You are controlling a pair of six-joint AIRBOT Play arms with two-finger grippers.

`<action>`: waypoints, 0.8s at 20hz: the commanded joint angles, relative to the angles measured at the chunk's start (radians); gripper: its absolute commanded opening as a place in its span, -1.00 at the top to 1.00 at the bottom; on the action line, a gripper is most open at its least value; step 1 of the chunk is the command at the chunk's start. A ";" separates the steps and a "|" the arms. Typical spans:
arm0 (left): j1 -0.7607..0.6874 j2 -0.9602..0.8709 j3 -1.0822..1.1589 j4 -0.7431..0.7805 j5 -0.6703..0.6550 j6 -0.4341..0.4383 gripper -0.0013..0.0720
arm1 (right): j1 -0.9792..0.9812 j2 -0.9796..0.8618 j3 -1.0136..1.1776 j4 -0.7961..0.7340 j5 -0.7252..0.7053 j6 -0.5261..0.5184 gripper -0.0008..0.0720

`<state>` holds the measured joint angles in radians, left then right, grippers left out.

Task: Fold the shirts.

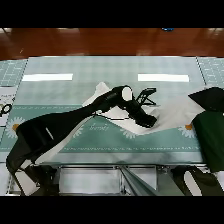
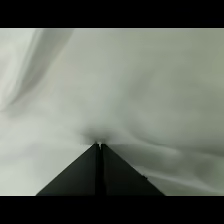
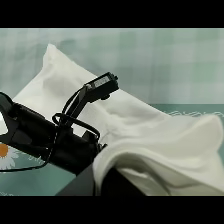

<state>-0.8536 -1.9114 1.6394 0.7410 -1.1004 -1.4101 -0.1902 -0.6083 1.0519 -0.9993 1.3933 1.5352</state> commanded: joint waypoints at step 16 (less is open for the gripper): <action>0.940 1.202 -0.840 0.205 -0.016 0.094 0.93 | 0.543 -0.645 0.085 0.384 -0.518 -0.093 0.89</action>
<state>-0.0231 -0.8734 0.8845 0.9417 -1.1072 -1.3254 0.2230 -1.0912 1.0863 -0.6373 0.9855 1.4475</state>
